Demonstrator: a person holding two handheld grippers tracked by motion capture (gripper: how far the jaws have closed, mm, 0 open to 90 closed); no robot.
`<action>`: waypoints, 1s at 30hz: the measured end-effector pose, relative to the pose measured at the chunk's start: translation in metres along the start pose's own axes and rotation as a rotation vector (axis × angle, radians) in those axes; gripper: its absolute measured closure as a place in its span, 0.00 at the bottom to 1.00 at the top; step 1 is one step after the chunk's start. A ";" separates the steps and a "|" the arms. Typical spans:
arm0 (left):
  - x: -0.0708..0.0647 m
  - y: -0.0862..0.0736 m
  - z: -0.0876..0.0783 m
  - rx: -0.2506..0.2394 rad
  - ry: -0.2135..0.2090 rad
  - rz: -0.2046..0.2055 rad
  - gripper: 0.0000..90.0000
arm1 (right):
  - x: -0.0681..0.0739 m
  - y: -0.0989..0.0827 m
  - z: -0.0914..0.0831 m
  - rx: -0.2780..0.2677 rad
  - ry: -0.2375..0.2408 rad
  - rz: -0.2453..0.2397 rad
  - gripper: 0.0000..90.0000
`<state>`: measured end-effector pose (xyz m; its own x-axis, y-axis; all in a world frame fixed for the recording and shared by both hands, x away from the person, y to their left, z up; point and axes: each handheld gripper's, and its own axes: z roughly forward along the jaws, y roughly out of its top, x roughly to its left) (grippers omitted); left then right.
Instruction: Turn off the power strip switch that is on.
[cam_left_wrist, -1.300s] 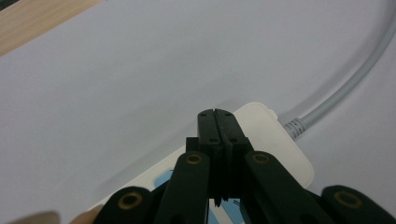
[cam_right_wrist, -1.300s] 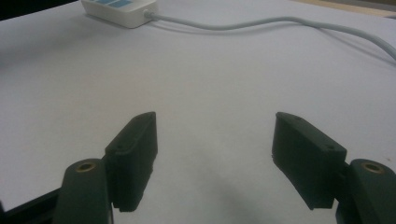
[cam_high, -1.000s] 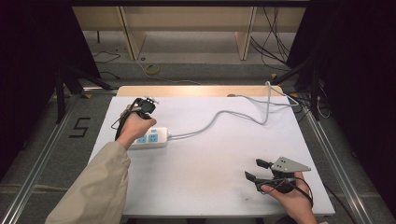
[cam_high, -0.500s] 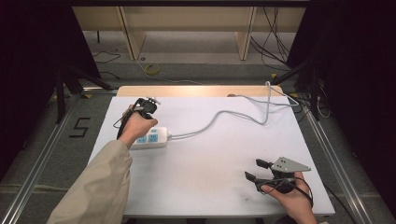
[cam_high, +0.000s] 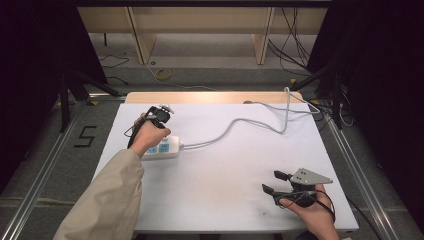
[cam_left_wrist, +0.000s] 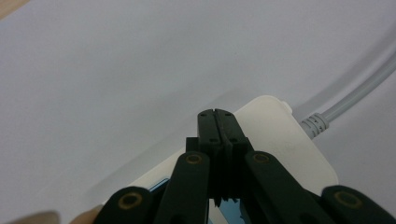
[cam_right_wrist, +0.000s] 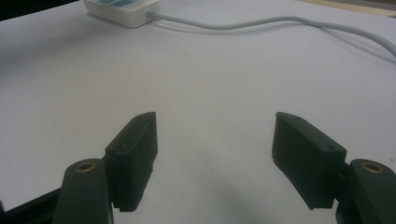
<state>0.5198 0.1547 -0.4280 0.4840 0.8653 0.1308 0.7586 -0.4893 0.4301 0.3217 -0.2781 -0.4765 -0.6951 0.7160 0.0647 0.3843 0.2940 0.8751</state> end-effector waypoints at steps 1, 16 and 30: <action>0.000 0.000 0.001 0.002 0.001 0.000 0.99 | 0.000 0.000 0.000 0.001 0.000 0.000 0.36; 0.000 -0.001 0.006 0.036 -0.006 0.003 0.99 | 0.001 0.000 0.000 0.003 0.002 -0.002 0.36; -0.001 -0.001 0.009 0.052 -0.013 0.007 0.99 | 0.001 0.000 0.001 0.004 0.004 -0.002 0.36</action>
<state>0.5223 0.1531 -0.4370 0.4946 0.8605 0.1221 0.7768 -0.5007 0.3819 0.3215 -0.2772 -0.4768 -0.6983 0.7129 0.0645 0.3850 0.2980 0.8735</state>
